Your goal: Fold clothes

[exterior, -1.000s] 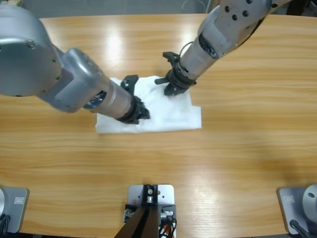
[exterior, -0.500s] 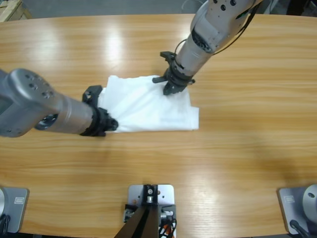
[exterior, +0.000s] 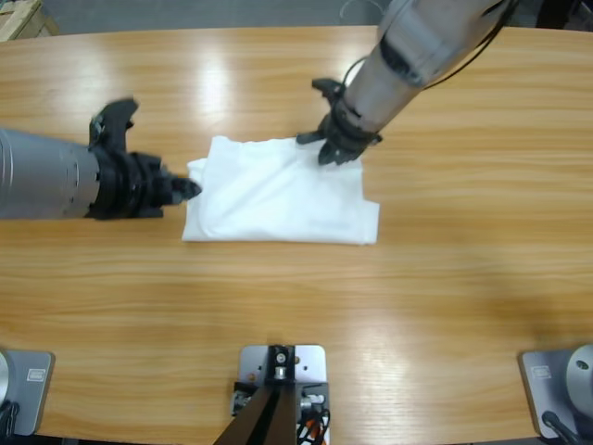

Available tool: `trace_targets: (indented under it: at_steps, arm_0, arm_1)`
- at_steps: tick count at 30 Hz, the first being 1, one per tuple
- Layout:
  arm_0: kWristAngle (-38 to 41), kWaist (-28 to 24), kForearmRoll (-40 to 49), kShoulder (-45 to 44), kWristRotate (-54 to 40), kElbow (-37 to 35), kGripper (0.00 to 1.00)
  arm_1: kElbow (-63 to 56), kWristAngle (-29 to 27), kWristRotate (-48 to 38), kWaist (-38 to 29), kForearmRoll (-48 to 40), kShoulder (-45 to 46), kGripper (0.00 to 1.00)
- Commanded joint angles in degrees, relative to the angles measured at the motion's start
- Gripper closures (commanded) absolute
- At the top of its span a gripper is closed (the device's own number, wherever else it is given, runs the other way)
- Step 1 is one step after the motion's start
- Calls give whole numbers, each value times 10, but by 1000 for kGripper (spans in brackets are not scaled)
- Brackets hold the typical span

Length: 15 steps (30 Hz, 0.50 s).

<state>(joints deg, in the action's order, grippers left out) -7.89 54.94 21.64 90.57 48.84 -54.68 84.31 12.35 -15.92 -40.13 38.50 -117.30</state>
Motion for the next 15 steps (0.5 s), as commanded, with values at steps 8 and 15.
trace_targets:
  at_steps: [8,15]
  arm_0:
    - [86,-92,-48,254,-111,-159,639]
    - [87,-104,-48,252,-117,-161,635]
  arm_1:
    - [-151,53,-47,-65,-86,45,1000]
    - [-159,68,-48,-65,-122,-34,1000]
